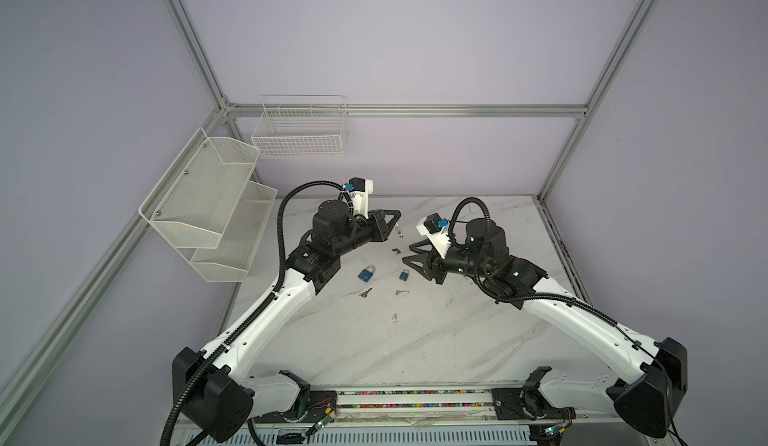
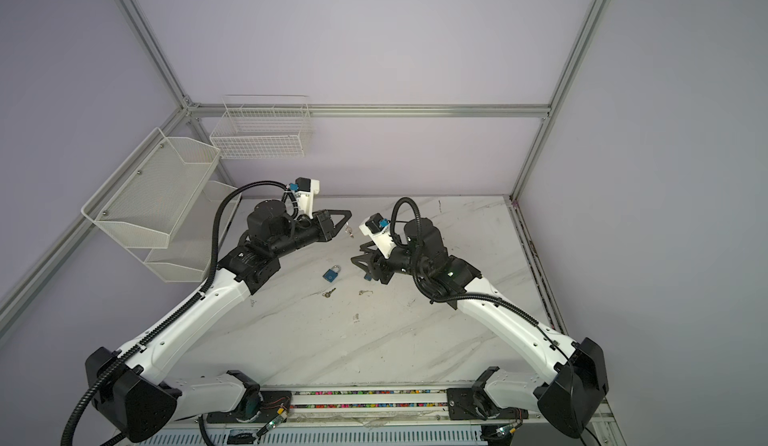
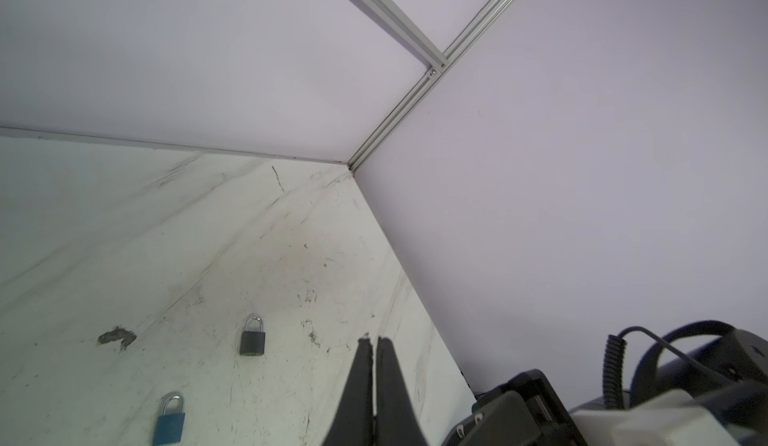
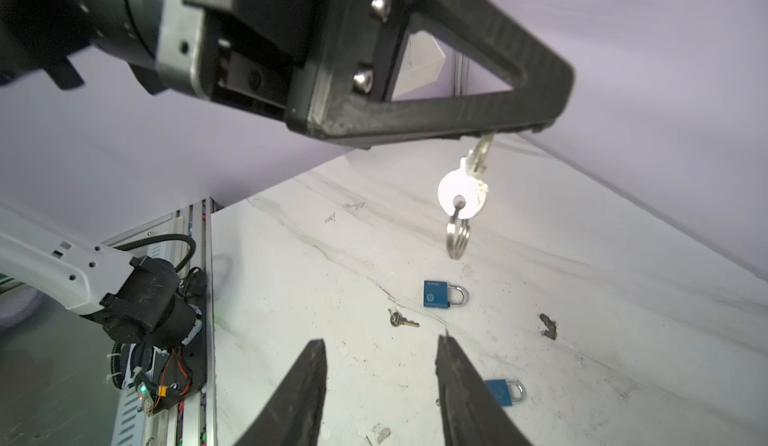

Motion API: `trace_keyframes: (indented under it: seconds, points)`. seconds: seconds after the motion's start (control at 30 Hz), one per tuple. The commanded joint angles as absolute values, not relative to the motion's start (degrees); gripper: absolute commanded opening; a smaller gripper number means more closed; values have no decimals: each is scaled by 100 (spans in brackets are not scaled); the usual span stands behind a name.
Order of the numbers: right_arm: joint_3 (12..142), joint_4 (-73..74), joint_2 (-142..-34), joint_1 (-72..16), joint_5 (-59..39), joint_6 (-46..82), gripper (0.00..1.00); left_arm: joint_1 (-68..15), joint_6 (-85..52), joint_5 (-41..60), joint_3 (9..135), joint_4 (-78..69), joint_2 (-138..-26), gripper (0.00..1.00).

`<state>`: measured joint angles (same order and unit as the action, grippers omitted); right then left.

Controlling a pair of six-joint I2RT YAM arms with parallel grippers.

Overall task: Unlock with the key
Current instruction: 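Raise the held key with the right gripper while the left gripper lifts and opens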

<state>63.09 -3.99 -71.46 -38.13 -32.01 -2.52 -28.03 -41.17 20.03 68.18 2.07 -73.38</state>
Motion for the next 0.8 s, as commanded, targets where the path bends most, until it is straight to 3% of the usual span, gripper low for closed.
trace_keyframes:
  seconds: [0.0,0.23,0.43,0.77]
  points:
    - [5879,766,-7012,-3043,-4808,1562,50,-2907,-4262,1967,6439,-988,-7307,0]
    - [5117,3377,-7032,-2685,-5187,4497,50,-3234,-4234,1799,6340,-1724,-7511,0]
    - [5049,4536,-7230,-2654,-5095,5500,49,-3390,-4228,1777,6344,-2052,-7668,0]
    - [5245,4657,-7593,-2610,-5009,5656,43,-3464,-4263,1813,6339,-2227,-7727,0]
